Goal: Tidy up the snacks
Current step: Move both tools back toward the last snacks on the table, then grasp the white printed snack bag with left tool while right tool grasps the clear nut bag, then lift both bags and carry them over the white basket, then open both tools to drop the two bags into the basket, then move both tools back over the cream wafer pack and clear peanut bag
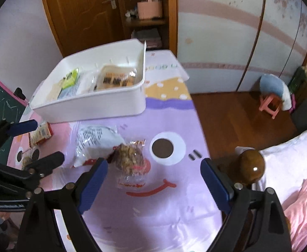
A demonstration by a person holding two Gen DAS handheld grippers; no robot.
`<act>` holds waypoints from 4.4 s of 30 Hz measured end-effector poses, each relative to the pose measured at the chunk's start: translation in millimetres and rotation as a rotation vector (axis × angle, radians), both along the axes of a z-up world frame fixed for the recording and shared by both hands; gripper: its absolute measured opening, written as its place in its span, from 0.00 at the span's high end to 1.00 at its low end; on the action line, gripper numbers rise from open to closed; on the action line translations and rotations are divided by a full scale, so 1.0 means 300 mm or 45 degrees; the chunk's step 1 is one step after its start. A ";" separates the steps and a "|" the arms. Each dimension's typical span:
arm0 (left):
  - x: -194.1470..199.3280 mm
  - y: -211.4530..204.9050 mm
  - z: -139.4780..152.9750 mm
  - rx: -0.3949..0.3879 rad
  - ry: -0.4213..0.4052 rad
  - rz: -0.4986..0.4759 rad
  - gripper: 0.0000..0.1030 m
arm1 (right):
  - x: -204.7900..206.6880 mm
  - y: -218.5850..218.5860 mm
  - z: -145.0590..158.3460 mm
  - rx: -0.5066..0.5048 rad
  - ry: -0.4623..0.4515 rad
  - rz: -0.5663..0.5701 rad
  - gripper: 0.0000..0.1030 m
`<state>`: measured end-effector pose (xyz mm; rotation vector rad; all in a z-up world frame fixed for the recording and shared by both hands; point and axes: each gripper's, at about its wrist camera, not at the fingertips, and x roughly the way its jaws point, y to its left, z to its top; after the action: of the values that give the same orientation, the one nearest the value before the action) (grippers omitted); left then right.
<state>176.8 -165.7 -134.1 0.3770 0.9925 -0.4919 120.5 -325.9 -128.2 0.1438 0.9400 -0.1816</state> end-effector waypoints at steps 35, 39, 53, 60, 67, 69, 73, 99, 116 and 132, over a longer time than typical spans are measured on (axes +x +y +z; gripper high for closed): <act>0.171 -0.112 -0.279 -0.001 0.226 -0.014 0.13 | 0.107 0.038 -0.236 0.023 0.164 0.096 0.70; 0.169 -0.097 -0.284 -0.023 0.225 0.001 0.28 | 0.109 0.029 -0.237 0.038 0.158 0.090 0.70; 0.038 -0.009 -0.139 -0.105 0.136 0.020 0.43 | 0.056 0.069 -0.172 0.076 0.100 0.112 0.70; -0.049 0.074 0.003 -0.115 0.064 -0.005 0.43 | 0.021 0.141 -0.042 0.021 0.002 0.183 0.70; -0.037 0.161 0.179 -0.136 -0.045 0.056 0.43 | 0.033 0.209 0.126 -0.044 -0.123 0.269 0.70; -0.028 0.196 0.235 -0.145 -0.083 0.082 0.43 | 0.041 0.230 0.175 -0.078 -0.163 0.292 0.70; 0.027 0.250 0.336 -0.155 -0.164 0.161 0.42 | 0.082 0.250 0.275 -0.127 -0.231 0.318 0.70; 0.570 0.263 0.495 -0.152 -0.238 0.462 0.42 | 0.612 0.157 0.499 -0.002 -0.286 0.160 0.70; 0.625 0.260 0.368 -0.095 -0.174 0.482 0.41 | 0.706 0.173 0.373 0.047 -0.159 0.170 0.69; 0.570 0.356 0.373 -0.074 -0.192 0.557 0.14 | 0.677 0.185 0.358 0.140 -0.153 0.187 0.47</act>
<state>347.8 -58.8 -22.2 0.1341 0.8795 -0.0937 323.7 -270.5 -20.9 0.1843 0.8371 0.0146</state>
